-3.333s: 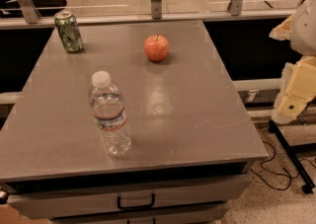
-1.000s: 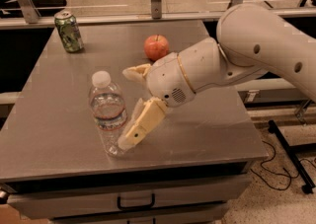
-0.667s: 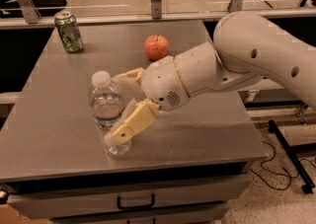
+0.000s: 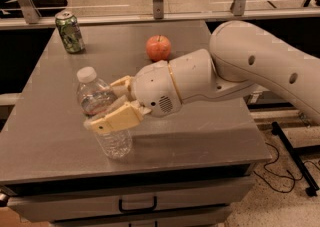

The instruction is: Pick water bottle

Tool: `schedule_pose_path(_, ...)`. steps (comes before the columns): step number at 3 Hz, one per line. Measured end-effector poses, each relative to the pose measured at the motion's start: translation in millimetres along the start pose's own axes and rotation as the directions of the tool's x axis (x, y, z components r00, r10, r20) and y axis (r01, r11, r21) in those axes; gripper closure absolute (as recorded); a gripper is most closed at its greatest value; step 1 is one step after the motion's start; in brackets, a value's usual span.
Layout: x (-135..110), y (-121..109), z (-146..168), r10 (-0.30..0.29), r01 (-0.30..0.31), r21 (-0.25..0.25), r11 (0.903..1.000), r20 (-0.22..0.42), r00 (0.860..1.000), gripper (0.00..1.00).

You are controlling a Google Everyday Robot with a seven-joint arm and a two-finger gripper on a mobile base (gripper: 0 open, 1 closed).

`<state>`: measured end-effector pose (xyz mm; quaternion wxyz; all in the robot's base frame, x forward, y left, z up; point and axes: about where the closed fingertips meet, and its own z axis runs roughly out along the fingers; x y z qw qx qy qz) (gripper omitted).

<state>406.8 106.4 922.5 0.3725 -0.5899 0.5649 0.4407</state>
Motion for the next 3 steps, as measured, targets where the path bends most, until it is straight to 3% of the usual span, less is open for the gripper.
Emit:
schedule_pose_path(1,-7,-20,-16,-0.028,0.027,0.044,0.9987,0.016,0.999,0.87)
schedule_pose_path(2,-15,-71,-47,-0.090,0.083,0.120,0.9893,0.053,0.995,1.00)
schedule_pose_path(3,-27,-75,-54,-0.110,0.101,0.135,0.9857,0.064,0.992,1.00)
